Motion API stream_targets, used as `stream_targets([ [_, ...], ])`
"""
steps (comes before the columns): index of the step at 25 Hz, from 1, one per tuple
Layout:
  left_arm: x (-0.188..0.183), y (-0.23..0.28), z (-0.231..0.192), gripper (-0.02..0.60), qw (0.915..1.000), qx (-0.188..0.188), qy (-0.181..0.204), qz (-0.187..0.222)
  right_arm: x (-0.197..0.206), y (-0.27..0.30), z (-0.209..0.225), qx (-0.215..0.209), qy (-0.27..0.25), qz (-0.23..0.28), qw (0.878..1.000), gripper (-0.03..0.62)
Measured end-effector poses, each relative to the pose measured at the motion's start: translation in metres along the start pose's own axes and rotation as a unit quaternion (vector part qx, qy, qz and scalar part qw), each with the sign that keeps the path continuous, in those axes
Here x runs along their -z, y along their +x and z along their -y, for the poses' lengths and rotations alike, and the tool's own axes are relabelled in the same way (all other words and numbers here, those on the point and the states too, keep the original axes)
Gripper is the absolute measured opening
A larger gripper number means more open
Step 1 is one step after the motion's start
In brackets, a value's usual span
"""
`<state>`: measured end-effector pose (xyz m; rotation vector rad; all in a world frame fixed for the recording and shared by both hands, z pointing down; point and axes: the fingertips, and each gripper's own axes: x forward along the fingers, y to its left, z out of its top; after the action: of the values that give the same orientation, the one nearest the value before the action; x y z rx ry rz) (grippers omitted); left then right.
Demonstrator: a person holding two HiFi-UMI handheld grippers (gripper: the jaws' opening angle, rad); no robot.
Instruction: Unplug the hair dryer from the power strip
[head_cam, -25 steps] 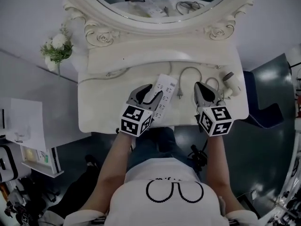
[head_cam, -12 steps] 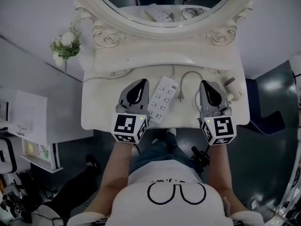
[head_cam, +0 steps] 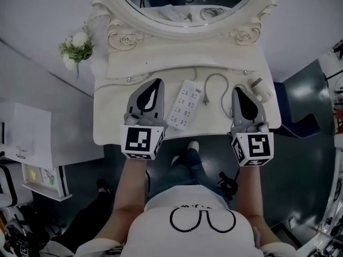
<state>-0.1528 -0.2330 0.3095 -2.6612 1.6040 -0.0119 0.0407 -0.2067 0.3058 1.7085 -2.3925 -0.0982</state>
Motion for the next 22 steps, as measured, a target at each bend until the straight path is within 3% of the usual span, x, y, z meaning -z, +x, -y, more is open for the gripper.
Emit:
stream_targets([
  [22, -0.041, -0.020, 0.008, -0.002, 0.9981, -0.026, 0.033, 0.046, -0.040, -0.031, 0.010, 0.011, -0.020, 0.042, 0.999, -0.002],
])
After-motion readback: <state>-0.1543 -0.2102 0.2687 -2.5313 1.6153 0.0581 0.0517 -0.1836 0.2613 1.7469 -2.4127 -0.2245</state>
